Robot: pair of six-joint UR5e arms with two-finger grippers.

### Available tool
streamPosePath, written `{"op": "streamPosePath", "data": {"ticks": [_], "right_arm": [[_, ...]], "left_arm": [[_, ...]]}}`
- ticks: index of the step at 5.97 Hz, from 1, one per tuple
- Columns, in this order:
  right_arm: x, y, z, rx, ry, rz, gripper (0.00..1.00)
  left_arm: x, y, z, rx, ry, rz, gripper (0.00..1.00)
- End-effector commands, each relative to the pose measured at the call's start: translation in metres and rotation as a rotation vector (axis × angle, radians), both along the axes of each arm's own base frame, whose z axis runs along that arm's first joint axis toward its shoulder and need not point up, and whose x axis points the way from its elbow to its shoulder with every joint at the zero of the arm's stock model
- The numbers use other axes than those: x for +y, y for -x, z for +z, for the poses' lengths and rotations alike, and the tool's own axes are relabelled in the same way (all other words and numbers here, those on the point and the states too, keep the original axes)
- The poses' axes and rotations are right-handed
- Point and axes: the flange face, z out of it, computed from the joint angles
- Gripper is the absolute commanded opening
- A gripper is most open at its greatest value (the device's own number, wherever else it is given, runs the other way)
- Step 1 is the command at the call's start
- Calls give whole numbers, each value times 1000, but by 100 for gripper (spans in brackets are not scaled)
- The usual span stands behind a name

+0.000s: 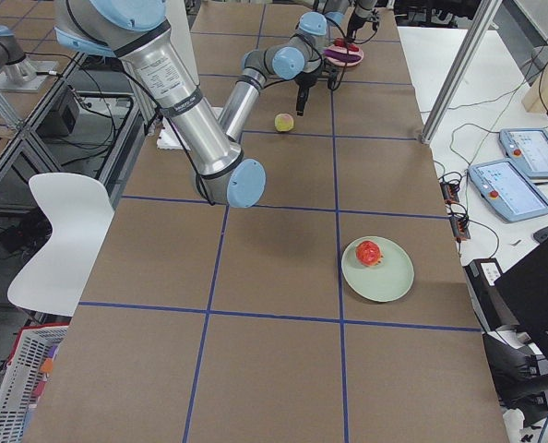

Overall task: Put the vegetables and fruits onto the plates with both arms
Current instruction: 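Place the pomegranate on the green plate while the left gripper carries the chili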

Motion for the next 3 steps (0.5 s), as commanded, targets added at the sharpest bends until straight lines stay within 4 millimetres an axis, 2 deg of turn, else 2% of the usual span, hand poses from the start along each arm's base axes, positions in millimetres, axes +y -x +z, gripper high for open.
{"op": "streamPosePath", "data": {"ticks": [1,2,3], "right_arm": [[26,29,-16,10,-9,-5,100],[43,50,-13,35,-34,-21,100],[58,69,-9,58,-53,-36,100]], "left_arm": [[-1,0,34,-21,-13,2,0],[-2,1,38,-26,-6,0,0],[-1,0,36,-23,-10,4,99]]}}
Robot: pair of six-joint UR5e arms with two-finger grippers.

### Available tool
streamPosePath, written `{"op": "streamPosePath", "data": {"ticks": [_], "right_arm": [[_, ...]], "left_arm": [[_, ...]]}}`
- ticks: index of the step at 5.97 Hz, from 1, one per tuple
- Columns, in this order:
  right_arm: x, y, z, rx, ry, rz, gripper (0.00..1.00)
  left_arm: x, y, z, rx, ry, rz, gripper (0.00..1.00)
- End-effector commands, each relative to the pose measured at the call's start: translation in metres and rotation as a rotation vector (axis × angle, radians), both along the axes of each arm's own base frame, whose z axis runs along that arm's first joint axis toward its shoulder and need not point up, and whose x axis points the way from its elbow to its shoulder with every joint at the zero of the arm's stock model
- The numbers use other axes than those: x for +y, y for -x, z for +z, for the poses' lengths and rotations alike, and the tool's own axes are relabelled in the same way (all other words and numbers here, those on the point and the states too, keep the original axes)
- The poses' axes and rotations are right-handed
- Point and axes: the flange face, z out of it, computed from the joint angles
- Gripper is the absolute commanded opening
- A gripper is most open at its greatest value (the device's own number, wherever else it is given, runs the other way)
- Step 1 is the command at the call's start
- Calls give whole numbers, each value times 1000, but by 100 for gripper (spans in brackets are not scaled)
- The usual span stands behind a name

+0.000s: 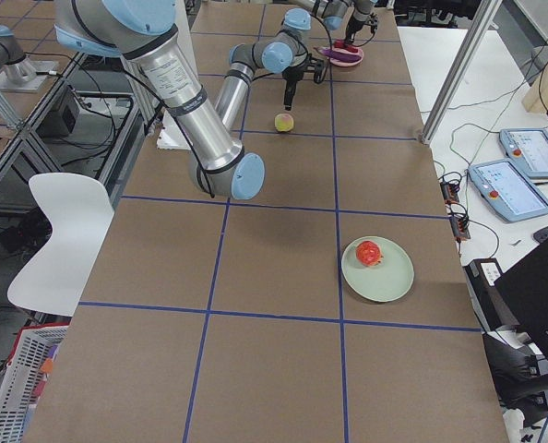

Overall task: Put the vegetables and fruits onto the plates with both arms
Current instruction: 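Grasp the peach with the right gripper while the left gripper releases the chili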

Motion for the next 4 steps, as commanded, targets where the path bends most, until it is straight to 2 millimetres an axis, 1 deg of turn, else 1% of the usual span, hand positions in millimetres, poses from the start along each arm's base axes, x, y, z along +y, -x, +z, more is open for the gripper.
{"op": "streamPosePath", "data": {"ticks": [1,2,3,4], "right_arm": [[30,44,7,51,-45,-28,100],[43,74,-6,60,-62,-53,100],[38,94,-15,55,-70,-58,100],[30,118,-10,32,-85,-58,100]], "left_arm": [[-4,8,-4,2,-7,-10,100],[-11,25,-7,3,-10,-34,100],[-16,39,-14,4,-18,-54,100],[-18,46,-17,4,-23,-64,100]]}}
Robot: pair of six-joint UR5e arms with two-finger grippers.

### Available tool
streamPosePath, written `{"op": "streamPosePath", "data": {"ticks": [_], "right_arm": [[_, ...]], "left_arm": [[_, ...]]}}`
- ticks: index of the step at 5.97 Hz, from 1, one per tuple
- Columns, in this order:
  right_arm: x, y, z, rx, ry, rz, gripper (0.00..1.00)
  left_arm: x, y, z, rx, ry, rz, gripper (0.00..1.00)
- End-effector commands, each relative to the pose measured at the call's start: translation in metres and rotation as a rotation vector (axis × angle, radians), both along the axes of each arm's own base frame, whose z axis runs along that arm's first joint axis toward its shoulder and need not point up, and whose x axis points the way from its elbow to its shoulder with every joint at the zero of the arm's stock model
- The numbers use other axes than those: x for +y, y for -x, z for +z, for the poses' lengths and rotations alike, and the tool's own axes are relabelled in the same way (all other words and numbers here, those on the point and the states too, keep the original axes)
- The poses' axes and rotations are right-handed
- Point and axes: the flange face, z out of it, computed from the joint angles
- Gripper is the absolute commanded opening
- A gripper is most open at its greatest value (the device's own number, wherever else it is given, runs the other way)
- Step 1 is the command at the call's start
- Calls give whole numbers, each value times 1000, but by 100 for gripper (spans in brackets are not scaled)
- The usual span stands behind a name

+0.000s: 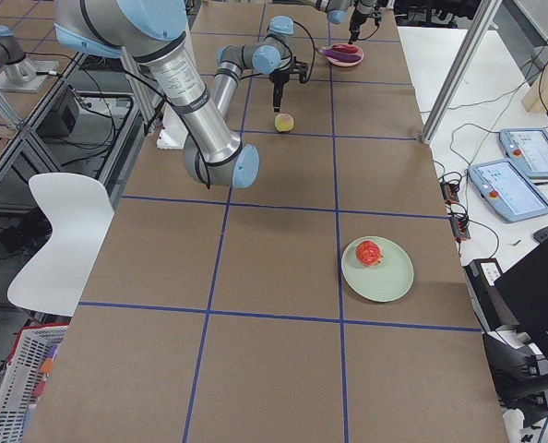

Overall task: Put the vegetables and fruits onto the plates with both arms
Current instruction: 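Grasp the peach with the right gripper while the left gripper releases the chili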

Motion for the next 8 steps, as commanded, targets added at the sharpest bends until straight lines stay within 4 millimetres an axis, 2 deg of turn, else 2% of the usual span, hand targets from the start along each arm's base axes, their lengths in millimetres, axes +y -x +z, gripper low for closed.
{"op": "streamPosePath", "data": {"ticks": [1,2,3,4,8], "right_arm": [[-7,42,2,7,-34,8,100],[-10,56,1,29,-43,8,100],[-14,65,9,57,-51,11,100],[-16,85,21,40,-76,18,100],[-18,97,41,71,-69,12,100]], "left_arm": [[-3,10,-5,1,-8,-14,100],[-4,13,-5,1,-8,-18,100],[-4,13,-6,3,-8,-18,100],[-5,13,-7,3,-8,-20,100],[-5,13,-7,3,-7,-22,100]]}}
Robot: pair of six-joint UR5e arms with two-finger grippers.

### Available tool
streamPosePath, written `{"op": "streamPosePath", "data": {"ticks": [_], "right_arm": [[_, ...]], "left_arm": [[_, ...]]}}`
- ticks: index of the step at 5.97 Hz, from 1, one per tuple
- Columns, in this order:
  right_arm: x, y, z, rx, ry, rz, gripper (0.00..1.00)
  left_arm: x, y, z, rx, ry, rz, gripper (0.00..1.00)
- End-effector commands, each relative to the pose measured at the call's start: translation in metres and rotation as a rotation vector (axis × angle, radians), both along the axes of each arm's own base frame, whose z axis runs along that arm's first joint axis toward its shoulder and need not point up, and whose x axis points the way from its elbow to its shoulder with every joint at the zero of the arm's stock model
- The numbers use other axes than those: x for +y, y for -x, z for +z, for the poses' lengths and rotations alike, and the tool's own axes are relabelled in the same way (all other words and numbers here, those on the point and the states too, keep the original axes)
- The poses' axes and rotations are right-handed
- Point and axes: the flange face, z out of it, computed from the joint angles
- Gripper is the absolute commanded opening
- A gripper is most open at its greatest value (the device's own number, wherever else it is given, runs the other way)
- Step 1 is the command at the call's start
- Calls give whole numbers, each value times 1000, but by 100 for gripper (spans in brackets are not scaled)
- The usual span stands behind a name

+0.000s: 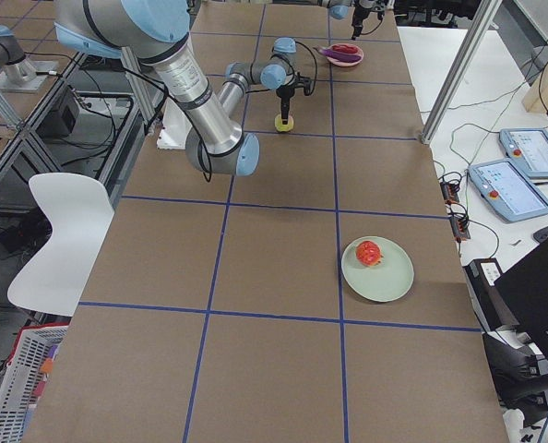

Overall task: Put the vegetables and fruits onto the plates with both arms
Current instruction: 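Grasp the peach with the right gripper while the left gripper releases the chili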

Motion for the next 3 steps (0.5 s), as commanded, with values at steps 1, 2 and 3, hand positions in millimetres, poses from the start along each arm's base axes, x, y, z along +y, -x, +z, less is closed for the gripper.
{"op": "streamPosePath", "data": {"ticks": [1,2,3], "right_arm": [[2,8,10,20,8,-6,100],[7,13,15,29,11,-13,100],[9,14,15,27,16,-11,100]], "left_arm": [[-1,4,-2,-3,-6,-5,100],[-5,23,-19,-1,-26,-29,100],[-5,50,-51,-8,-21,-61,100]]}}
